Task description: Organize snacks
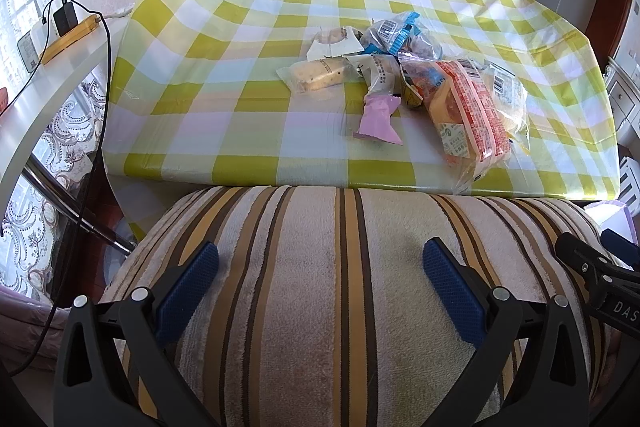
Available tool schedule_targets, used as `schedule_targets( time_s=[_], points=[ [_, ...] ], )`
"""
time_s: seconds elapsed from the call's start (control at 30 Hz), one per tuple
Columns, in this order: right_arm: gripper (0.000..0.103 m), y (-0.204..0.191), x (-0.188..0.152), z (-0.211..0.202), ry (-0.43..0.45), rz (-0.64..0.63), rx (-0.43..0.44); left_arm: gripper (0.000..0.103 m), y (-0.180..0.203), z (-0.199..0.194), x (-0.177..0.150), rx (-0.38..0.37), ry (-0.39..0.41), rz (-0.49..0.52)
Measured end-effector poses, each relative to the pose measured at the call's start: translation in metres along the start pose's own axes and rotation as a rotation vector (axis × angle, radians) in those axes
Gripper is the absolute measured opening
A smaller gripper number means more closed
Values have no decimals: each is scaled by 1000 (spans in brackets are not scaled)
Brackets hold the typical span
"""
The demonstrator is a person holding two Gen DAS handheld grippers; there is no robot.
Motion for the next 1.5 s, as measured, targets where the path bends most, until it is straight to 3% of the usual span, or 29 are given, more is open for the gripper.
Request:
schedule_targets(
  time_s=[0.2, 0.33, 0.37, 0.47, 0.87, 1.1, 1.23, 1.37, 1.5],
  points=[
    [102, -4, 5, -3, 14, -42, -4, 97, 5, -8, 6, -38, 40, 24],
    [102, -13, 19, -10, 79, -80, 38, 90, 10, -9, 23, -96, 74, 46],
    [102, -16, 24, -9, 80, -90, 57, 83, 10, -6, 29, -116, 70, 38],
    [102, -31, 41, -1, 76, -125, 82, 73, 6, 9, 50, -149, 45, -3],
    [98, -74, 88, 43, 38, -236, 74, 62, 12, 82, 99, -209, -114, -28],
    [81, -89, 95, 62, 6, -264, 72, 50, 12, 102, 103, -220, -163, -39],
    [51, -95, 94, 71, -35, -281, 118, 35, 12, 107, 101, -229, -181, -41],
    [48, -97, 92, 72, -40, -276, 144, 22, 10, 106, 99, -233, -180, -48],
    [46, -90, 92, 69, -43, -235, 199, 21, 11, 98, 98, -213, -151, -43]
  ],
)
Point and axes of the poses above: each gripper's, at about its wrist camera, not at the fingertips, and z roughly the way its jaws point, y to its right, x to its top, the point moved 1 cm from there along z, roughly the way its jaws point, and after that the axes turned 3 degrees about -x, right-handed, at the moved point
